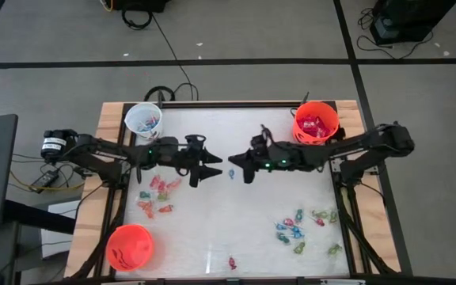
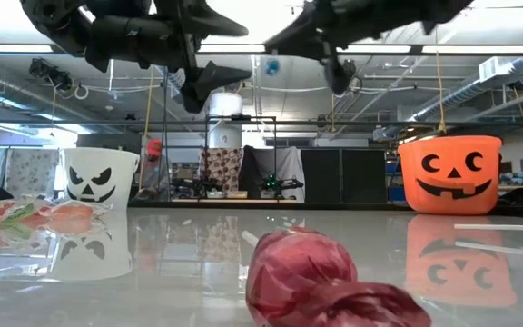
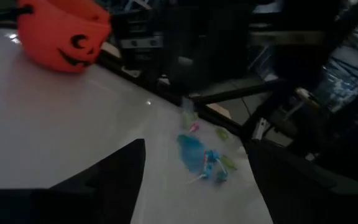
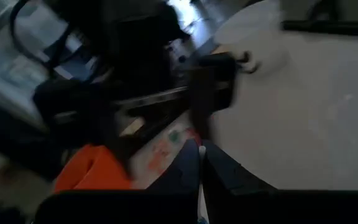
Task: Sort candy by brand, put in halloween buckets
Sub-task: Put the blue lollipop into the white bucket
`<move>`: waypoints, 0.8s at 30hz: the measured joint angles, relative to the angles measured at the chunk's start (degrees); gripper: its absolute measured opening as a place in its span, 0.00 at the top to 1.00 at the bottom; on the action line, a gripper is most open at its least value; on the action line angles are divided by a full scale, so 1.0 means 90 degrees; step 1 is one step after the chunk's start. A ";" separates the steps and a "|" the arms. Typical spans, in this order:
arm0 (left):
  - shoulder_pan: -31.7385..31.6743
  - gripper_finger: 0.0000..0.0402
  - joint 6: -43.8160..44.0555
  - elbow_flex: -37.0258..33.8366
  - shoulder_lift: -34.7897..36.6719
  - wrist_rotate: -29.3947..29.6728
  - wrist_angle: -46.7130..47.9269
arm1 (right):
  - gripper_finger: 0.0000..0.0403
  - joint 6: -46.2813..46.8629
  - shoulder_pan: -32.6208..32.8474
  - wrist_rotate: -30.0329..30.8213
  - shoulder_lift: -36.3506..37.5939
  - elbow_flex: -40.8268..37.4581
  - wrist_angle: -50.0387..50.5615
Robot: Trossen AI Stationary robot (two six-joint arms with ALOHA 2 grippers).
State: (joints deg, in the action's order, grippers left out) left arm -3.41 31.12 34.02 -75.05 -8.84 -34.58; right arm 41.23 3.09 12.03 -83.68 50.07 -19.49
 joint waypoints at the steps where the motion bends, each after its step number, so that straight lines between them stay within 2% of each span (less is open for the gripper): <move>1: -0.0028 0.28 0.0050 -0.0002 0.0000 -0.0002 0.0040 | 0.97 -0.0090 -0.0030 -0.0120 -0.0152 0.0159 -0.0002; 6: -0.0052 0.29 0.0087 -0.0002 0.0000 -0.0135 0.0026 | 0.97 -0.0537 -0.0200 -0.0560 -0.0750 0.0925 -0.0015; 12: -0.0052 0.31 0.0268 -0.0002 0.0000 -0.0596 0.0023 | 0.97 -0.0753 -0.0420 -0.1021 -0.1180 0.1536 0.0002; 15: -0.0052 0.39 0.0356 -0.0002 0.0000 -0.0574 0.0023 | 0.97 -0.0772 -0.0493 -0.1177 -0.1209 0.1612 -0.0018; 24: -0.0206 0.73 0.0454 -0.0002 0.0000 -0.0529 0.0025 | 0.97 -0.0804 -0.0573 -0.1364 -0.1202 0.1612 0.0045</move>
State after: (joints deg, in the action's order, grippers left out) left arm -5.27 35.20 34.00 -75.05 -13.61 -34.36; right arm 33.99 -2.07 -0.25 -94.50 64.58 -19.08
